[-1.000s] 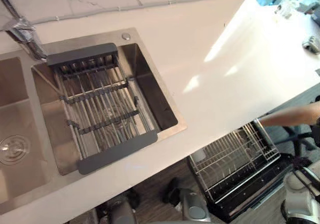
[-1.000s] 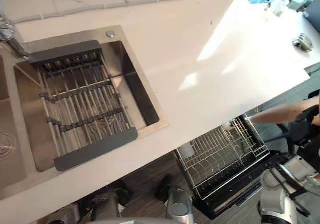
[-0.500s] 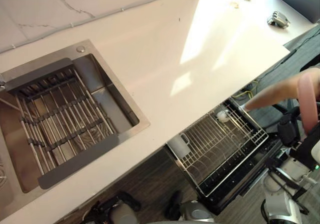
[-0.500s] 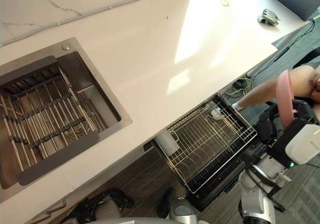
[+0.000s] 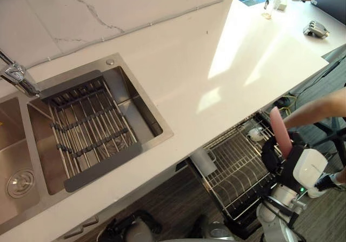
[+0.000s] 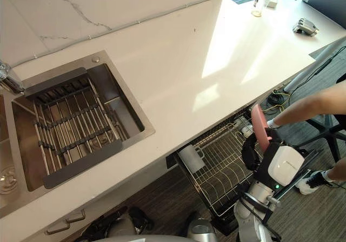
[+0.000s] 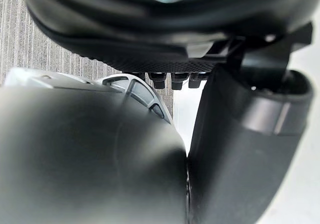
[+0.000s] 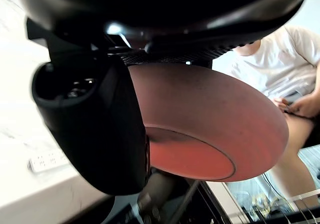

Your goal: Walk over to the sink, pick up the cup, carry it to the dishwasher, place the cup inside the dishwasher, then close the dishwasher door

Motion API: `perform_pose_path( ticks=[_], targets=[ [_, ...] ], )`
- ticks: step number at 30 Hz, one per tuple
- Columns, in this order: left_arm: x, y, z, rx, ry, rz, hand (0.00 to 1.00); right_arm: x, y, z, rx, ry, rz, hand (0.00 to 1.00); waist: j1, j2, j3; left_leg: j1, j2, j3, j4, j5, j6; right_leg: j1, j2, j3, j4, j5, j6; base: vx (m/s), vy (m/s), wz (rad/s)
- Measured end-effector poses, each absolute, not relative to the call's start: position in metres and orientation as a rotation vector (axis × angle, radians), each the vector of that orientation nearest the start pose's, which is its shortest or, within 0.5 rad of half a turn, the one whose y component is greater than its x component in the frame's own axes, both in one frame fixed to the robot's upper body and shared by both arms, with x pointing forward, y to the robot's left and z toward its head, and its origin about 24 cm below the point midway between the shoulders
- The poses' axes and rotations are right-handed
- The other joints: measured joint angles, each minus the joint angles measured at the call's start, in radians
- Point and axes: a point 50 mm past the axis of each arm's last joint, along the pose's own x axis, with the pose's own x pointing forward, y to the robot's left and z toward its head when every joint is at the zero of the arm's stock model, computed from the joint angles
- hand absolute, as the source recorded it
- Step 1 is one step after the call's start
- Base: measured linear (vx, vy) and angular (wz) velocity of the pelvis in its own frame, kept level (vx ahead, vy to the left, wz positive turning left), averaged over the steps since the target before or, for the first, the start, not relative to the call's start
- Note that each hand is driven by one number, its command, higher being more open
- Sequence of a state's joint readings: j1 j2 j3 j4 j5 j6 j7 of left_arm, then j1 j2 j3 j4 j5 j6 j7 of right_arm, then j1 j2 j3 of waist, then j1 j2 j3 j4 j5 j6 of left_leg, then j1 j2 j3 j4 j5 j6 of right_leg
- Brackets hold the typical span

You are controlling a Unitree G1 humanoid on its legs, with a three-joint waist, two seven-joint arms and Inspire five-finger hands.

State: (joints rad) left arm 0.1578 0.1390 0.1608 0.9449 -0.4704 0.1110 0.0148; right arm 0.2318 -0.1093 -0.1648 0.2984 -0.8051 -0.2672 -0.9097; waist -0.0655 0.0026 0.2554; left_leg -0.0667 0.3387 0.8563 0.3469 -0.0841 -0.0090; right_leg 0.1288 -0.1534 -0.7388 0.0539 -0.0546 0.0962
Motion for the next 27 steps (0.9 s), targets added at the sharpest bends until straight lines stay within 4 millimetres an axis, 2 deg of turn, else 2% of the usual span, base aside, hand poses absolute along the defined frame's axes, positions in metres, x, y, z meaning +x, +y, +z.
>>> perform_pose_path(
  ticks=[4, 8, 13, 16, 17, 21, 23, 27],
  targets=[
    [0.076, 0.219, -0.159, -0.395, 1.112, 0.483, 1.00, 0.159, -0.229, -0.039, -0.942, 0.054, -0.680, 0.00, 0.002, 0.018, 0.007, 0.002, -0.016, -0.017, -0.016, 0.006, 0.002, 0.014, -0.007, -0.019, 0.001, 0.000, 0.001, -0.03, 0.048, 0.15],
    [0.076, 0.216, -0.159, -0.402, 1.122, 0.474, 1.00, 0.154, -0.235, -0.061, -0.896, 0.234, -0.718, 0.00, 0.004, 0.036, 0.017, 0.001, -0.040, -0.038, -0.038, 0.018, 0.013, 0.021, -0.021, -0.043, 0.012, -0.001, 0.003, -0.04, 0.056, 0.17],
    [0.078, 0.210, -0.160, -0.428, 1.110, 0.452, 1.00, 0.148, -0.250, -0.079, -0.933, 0.415, -0.765, 0.00, 0.014, 0.070, 0.035, 0.002, -0.068, -0.059, -0.061, 0.029, 0.026, 0.024, -0.046, -0.064, 0.043, -0.010, 0.012, -0.06, 0.074, 0.16],
    [0.078, 0.207, -0.160, -0.442, 1.099, 0.438, 1.00, 0.150, -0.252, -0.080, -0.977, 0.454, -0.768, 0.00, 0.023, 0.081, 0.039, -0.003, -0.080, -0.064, -0.075, 0.037, 0.033, 0.011, -0.061, -0.067, 0.069, -0.018, 0.013, -0.07, 0.078, 0.08],
    [0.078, 0.207, -0.160, -0.444, 1.097, 0.435, 1.00, 0.153, -0.253, -0.080, -0.985, 0.462, -0.770, 1.00, 0.024, 0.081, 0.039, -0.006, -0.080, -0.064, -0.075, 0.038, 0.035, 0.008, -0.063, -0.067, 0.073, -0.019, 0.013, -0.08, 0.082, 0.04],
    [0.080, 0.207, -0.160, -0.461, 1.076, 0.409, 1.00, 0.164, -0.264, -0.075, -1.039, 0.491, -0.791, 1.00, 0.027, 0.084, 0.042, -0.031, -0.091, -0.067, -0.086, 0.047, 0.045, -0.032, -0.082, -0.067, 0.107, -0.030, 0.008, -0.06, 0.064, 0.03],
    [0.082, 0.207, -0.159, -0.463, 1.071, 0.401, 1.00, 0.161, -0.272, -0.077, -1.069, 0.532, -0.798, 1.00, 0.027, 0.085, 0.047, -0.037, -0.098, -0.069, -0.090, 0.049, 0.047, -0.044, -0.094, -0.067, 0.126, -0.036, 0.010, -0.04, 0.061, 0.04],
    [0.085, 0.206, -0.159, -0.465, 1.067, 0.397, 1.00, 0.154, -0.277, -0.083, -1.058, 0.610, -0.817, 1.00, 0.027, 0.089, 0.054, -0.044, -0.102, -0.071, -0.088, 0.051, 0.050, -0.057, -0.106, -0.067, 0.155, -0.049, 0.011, -0.01, 0.032, 0.02]
  ],
)
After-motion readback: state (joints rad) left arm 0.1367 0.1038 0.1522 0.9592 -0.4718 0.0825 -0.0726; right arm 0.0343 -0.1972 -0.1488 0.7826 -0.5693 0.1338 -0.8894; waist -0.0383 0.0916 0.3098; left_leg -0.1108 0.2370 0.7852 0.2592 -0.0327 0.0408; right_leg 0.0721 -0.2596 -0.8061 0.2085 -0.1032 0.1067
